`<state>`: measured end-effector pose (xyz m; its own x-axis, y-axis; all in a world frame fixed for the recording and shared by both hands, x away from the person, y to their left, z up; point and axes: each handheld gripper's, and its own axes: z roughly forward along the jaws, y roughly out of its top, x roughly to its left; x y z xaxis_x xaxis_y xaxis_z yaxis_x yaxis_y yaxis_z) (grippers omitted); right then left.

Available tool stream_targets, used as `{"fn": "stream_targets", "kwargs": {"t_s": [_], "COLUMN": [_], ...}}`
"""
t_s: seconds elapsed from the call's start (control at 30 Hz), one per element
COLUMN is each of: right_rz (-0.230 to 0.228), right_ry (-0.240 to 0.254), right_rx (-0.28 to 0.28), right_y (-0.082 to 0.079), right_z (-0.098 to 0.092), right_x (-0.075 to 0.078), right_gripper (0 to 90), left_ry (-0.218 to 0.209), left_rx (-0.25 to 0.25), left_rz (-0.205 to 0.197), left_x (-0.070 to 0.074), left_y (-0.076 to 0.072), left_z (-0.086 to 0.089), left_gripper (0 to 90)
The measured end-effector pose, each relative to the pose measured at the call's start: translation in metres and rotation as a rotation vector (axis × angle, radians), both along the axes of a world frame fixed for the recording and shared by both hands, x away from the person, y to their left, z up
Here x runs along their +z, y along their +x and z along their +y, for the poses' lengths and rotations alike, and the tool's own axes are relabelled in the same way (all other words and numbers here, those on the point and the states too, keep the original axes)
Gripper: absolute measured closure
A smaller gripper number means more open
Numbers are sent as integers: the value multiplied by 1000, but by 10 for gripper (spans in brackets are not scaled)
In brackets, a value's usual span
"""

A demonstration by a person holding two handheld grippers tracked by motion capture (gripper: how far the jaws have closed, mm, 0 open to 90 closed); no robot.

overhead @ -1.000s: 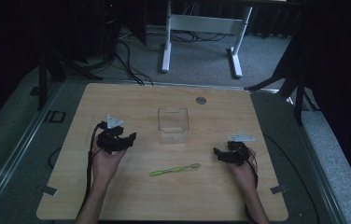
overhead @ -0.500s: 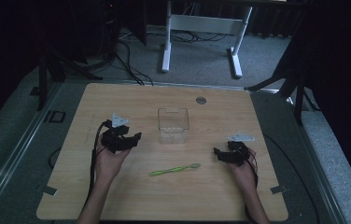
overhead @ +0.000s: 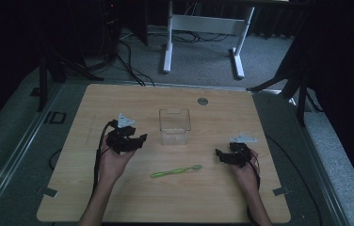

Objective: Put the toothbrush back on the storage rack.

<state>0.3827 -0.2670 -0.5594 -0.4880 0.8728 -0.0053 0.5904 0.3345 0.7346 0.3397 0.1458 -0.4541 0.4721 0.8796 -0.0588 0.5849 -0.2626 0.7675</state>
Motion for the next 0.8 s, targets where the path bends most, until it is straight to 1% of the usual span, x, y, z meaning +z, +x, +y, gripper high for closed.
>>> {"fn": "stream_targets", "kwargs": {"t_s": [0.27,0.53,0.63,0.8], "right_rz": [0,0,0,0], "right_ry": [0,1,1,2], "right_rx": [0,-1,0,-1], "right_y": [0,0,0,0], "right_z": [0,0,0,0], "right_x": [0,0,0,0], "right_gripper": [264,264,264,264], "left_ry": [13,16,17,15], "left_rx": [-35,-55,-82,-105], "left_rz": [5,11,11,10], "left_x": [3,4,5,5], "left_y": [0,1,1,1], "left_z": [-7,-10,-14,-16], "left_gripper": [476,483,484,484]}}
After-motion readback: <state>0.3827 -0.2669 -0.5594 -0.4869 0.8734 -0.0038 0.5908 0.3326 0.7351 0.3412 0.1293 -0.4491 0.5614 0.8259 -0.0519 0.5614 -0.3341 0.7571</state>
